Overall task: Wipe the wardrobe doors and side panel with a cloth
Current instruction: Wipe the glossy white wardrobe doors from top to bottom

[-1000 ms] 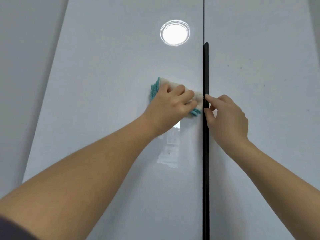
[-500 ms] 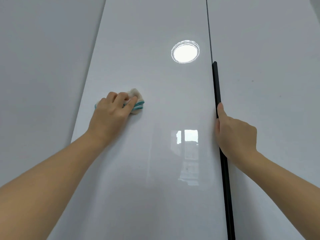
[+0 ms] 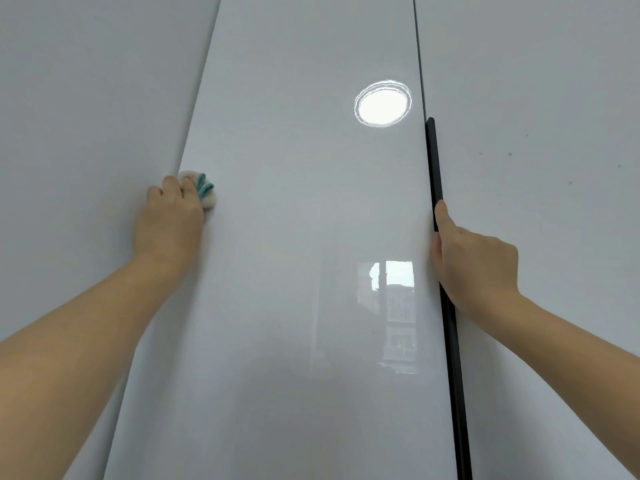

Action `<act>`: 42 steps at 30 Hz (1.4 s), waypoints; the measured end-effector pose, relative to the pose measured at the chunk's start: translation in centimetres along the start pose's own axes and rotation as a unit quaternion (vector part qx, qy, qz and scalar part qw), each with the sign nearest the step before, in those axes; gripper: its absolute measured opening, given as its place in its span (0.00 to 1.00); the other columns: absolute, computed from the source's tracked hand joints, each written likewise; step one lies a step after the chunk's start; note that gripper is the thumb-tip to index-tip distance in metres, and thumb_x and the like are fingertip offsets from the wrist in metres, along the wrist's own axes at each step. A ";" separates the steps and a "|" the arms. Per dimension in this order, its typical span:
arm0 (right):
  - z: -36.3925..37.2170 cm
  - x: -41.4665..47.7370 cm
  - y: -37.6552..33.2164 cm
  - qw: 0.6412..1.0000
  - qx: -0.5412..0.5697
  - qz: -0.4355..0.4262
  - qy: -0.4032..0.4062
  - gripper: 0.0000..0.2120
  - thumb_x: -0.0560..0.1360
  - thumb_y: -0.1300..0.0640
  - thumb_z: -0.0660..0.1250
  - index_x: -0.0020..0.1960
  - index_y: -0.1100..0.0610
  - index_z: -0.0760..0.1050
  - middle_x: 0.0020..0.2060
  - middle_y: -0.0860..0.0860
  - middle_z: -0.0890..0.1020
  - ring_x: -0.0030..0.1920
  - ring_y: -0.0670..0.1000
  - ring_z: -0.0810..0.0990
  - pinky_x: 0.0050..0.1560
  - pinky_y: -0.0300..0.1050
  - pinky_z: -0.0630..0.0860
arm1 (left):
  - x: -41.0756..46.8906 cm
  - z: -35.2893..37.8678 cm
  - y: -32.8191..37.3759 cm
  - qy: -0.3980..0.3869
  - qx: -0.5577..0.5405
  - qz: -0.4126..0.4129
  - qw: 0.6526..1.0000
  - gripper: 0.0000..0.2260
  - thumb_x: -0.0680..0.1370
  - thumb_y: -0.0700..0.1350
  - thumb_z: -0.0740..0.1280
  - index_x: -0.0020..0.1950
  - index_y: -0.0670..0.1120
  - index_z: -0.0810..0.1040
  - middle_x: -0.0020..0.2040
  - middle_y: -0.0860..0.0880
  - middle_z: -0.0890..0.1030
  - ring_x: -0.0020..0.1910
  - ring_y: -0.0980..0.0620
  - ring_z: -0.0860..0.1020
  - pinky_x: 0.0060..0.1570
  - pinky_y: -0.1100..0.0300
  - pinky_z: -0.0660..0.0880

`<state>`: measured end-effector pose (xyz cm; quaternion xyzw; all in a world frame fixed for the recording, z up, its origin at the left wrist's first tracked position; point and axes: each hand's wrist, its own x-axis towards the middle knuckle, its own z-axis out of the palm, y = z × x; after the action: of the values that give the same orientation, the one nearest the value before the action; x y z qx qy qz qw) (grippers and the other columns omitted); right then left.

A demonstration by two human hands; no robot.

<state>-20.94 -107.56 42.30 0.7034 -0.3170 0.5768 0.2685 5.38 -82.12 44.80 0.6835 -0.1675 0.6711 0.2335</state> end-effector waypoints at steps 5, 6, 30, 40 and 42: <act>0.3 -0.4 -0.2 0.998 0.045 0.017 0.028 0.25 0.81 0.57 0.51 0.78 0.52 0.53 0.28 0.49 0.70 0.27 0.55 0.67 0.28 0.42 0.55 | 0.4 -2.2 2.3 -0.017 -0.198 -0.218 0.955 0.11 0.80 0.37 0.58 0.59 0.33 0.70 0.58 0.33 0.72 0.55 0.33 0.72 0.54 0.40 0.71; 0.3 -0.4 -0.2 0.998 0.049 0.017 0.029 0.25 0.81 0.57 0.51 0.78 0.52 0.53 0.28 0.49 0.70 0.27 0.55 0.67 0.28 0.42 0.56 | 0.3 -2.3 3.0 -0.011 -0.220 -0.228 0.949 0.10 0.80 0.38 0.58 0.58 0.33 0.71 0.58 0.34 0.72 0.55 0.33 0.72 0.54 0.40 0.71; 2.0 0.4 1.3 0.984 0.007 -0.049 0.169 0.22 0.78 0.50 0.50 0.66 0.55 0.73 0.70 0.55 0.69 0.72 0.60 0.64 0.68 0.70 0.53 | -5.9 -3.1 20.3 0.161 -0.232 0.322 0.904 0.19 0.66 0.29 0.64 0.55 0.36 0.81 0.43 0.42 0.78 0.36 0.45 0.74 0.31 0.56 0.67; 2.0 0.2 1.6 0.987 0.021 -0.037 0.153 0.23 0.78 0.49 0.49 0.68 0.54 0.71 0.66 0.54 0.72 0.70 0.60 0.66 0.68 0.71 0.54 | -8.5 -1.4 12.9 0.164 -0.200 0.389 0.884 0.14 0.72 0.31 0.66 0.56 0.37 0.81 0.48 0.41 0.78 0.38 0.43 0.74 0.38 0.54 0.63; 2.1 0.3 1.5 0.988 0.033 -0.035 0.148 0.21 0.79 0.51 0.52 0.69 0.54 0.70 0.67 0.54 0.72 0.70 0.59 0.66 0.69 0.71 0.53 | -9.1 -0.3 9.1 0.158 -0.200 0.337 0.907 0.13 0.77 0.34 0.62 0.59 0.38 0.80 0.50 0.40 0.78 0.39 0.42 0.73 0.37 0.50 0.68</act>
<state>-20.72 -110.14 42.18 0.6294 -0.2298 0.6746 0.3097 -0.17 -90.34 36.55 0.4106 -0.4792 0.7612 0.1490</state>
